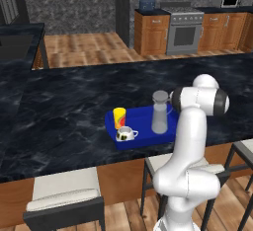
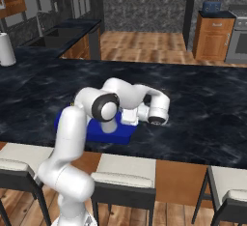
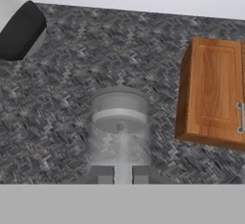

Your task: There is a tray on the dining counter. Grab the cup, mug, and pitcher and place them on the tray. The pitcher may be placed next to the tray if it cannot fit the tray.

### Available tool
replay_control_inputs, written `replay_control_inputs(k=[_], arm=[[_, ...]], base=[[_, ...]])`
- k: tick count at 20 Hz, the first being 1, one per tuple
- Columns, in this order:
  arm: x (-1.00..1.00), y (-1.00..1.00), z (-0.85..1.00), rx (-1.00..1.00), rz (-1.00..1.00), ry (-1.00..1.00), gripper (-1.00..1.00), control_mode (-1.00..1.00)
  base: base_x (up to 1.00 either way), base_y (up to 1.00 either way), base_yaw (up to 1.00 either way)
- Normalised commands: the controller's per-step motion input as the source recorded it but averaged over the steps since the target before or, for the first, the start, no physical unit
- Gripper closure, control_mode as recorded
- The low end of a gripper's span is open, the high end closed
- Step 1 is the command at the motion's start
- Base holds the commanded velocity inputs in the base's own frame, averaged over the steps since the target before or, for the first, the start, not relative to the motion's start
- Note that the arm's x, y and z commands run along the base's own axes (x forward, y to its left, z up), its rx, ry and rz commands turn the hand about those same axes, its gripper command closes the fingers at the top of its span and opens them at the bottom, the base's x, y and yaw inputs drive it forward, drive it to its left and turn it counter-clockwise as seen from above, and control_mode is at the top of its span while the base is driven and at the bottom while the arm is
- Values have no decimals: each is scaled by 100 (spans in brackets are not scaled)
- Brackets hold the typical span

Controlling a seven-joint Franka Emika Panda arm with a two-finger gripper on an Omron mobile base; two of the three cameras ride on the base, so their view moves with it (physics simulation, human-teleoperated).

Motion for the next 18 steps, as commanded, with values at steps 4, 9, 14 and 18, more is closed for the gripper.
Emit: replay_control_inputs(k=[4, 9, 14, 18], arm=[[31, 0, -15, 0, 0, 0, 100, -100], [16, 0, -18, 0, 0, 0, 100, -100], [0, 0, -18, 0, 0, 0, -100, -100], [0, -7, -8, -1, -1, -2, -100, -100]], base=[[0, 0, 0], [0, 0, 0], [0, 0, 0], [0, 0, 0]])
